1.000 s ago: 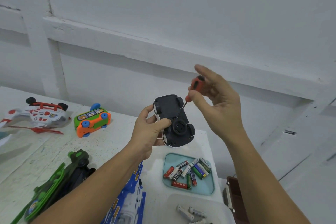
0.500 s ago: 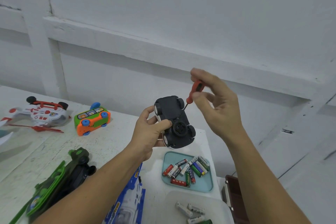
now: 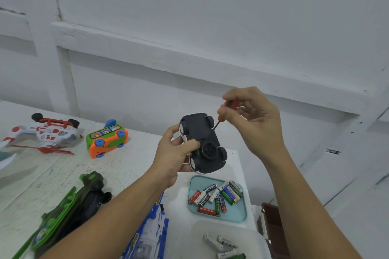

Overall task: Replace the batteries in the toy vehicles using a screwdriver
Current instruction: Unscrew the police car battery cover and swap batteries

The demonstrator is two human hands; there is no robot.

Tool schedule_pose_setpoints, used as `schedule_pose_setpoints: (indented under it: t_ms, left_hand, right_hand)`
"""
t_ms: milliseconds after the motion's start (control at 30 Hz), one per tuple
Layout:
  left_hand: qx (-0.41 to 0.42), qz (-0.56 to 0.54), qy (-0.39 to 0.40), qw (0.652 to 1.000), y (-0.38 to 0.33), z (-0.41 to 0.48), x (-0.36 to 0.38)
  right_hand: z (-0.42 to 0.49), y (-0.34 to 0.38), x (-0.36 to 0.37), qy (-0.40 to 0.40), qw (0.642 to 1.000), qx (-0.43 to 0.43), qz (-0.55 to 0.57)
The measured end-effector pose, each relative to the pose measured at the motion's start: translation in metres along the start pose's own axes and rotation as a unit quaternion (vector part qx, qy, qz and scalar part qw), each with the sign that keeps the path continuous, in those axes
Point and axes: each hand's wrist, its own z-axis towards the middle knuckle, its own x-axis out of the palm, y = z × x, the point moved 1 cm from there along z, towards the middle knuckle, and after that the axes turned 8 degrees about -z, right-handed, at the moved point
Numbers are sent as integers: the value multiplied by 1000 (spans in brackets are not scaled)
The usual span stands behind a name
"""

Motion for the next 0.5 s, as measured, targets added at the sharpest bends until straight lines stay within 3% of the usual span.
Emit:
schedule_pose_setpoints:
  t_ms: [233,367,500]
  left_hand:
    - [-6,-2,-4,1000,2,-1,4]
    - [-12,-4,-8,1000,5,-4,8]
    - [-25,-8,1,1000,11,-11,10]
  right_hand:
    - [-5,-2,-5,56,998,26,-10]
    - [-10,-12,-13,113,988,95,-55]
    - [-20,-21,-22,64,987,147,-15]
